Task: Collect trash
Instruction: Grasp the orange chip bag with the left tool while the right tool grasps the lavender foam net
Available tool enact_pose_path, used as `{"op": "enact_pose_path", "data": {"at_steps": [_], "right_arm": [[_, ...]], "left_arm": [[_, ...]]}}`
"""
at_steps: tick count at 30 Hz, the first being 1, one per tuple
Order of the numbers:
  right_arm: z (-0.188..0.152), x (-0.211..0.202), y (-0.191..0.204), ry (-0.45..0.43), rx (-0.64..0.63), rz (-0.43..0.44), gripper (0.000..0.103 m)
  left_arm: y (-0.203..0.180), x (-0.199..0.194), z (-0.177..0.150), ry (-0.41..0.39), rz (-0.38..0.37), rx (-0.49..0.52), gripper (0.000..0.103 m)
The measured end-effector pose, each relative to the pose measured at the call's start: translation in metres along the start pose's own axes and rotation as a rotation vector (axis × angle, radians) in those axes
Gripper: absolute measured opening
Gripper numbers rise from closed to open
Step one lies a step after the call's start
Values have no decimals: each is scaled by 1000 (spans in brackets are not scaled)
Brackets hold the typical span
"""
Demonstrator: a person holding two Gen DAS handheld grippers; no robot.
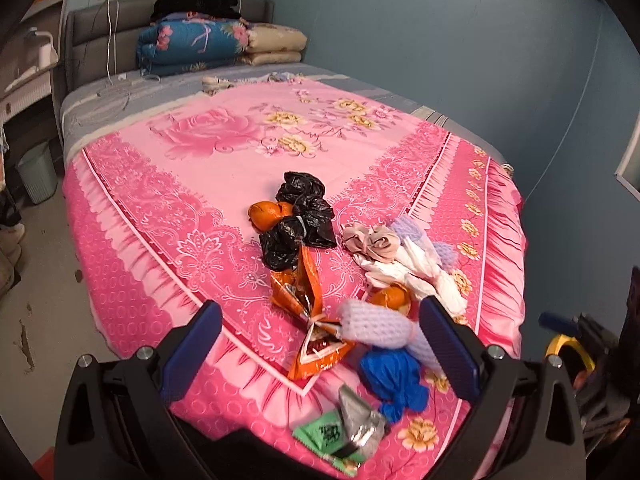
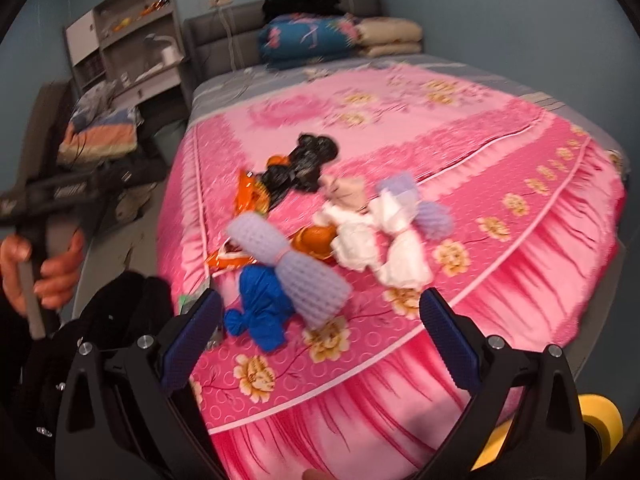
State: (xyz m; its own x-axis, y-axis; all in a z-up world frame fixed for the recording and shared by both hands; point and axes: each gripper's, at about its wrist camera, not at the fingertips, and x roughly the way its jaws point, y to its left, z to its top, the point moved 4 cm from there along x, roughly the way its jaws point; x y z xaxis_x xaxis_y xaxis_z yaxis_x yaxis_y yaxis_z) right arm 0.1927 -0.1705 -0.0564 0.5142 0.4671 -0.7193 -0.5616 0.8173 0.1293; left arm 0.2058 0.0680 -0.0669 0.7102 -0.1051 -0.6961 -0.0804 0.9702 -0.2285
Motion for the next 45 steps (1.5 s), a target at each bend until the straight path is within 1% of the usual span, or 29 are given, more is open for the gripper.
{"op": "enact_pose_path", "data": {"at_steps": [3,5,8,9,11,13,15,16,17,19,22,26,28,32,34,35,36,37,38,40,41,42,43,45], "right_arm": [[-1,19,5,50,-22,18,95],[-1,34,10,93,-34,20,94],[-2,48,13,131,-34,21,88],[-2,53,13,141,-31,24,87],[-2,62,10,161,-16,30,86],[-2,69,5,176,5,37,84],[-1,76,-3,187,45,46,83],[0,78,-6,193,58,54,81],[0,82,-9,204,80,66,76],[2,89,-15,218,114,82,74],[3,97,-15,238,123,91,73],[2,109,-5,275,85,92,72],[2,115,-1,290,67,88,71],[4,125,0,312,105,119,69],[5,129,-2,317,129,126,69],[4,131,-3,321,140,131,69],[4,133,-4,325,152,134,66],[3,136,-7,332,175,136,61],[2,137,-8,336,186,138,57],[0,137,-11,341,220,155,49],[0,136,-12,342,231,164,44],[0,135,-12,340,242,171,43],[0,133,-13,334,249,171,37],[2,130,-14,327,264,179,33]], "left_arm": [[-2,23,6,27,-3,-2,95],[-3,37,7,44,11,1,95],[1,57,9,70,31,-16,95],[5,64,9,79,41,-38,95],[11,74,8,90,38,-88,95],[13,79,8,80,32,-111,95],[12,85,9,76,18,-107,95],[10,87,9,75,18,-99,95],[9,92,9,76,25,-90,95],[8,99,9,87,15,-95,95],[11,109,6,103,-9,-119,95],[16,117,8,108,-30,-144,93],[19,120,9,113,-54,-159,86],[26,126,7,123,-89,-192,77],[26,131,4,137,-113,-193,66],[26,133,2,141,-119,-193,64],[28,134,1,140,-123,-197,60],[30,135,-1,138,-131,-210,53],[33,136,-2,138,-146,-227,49],[38,137,-5,144,-178,-254,34],[39,138,-6,148,-184,-256,30],[41,138,-8,153,-189,-254,23],[41,139,-10,156,-190,-254,23],[42,138,-12,155,-191,-259,22]]}}
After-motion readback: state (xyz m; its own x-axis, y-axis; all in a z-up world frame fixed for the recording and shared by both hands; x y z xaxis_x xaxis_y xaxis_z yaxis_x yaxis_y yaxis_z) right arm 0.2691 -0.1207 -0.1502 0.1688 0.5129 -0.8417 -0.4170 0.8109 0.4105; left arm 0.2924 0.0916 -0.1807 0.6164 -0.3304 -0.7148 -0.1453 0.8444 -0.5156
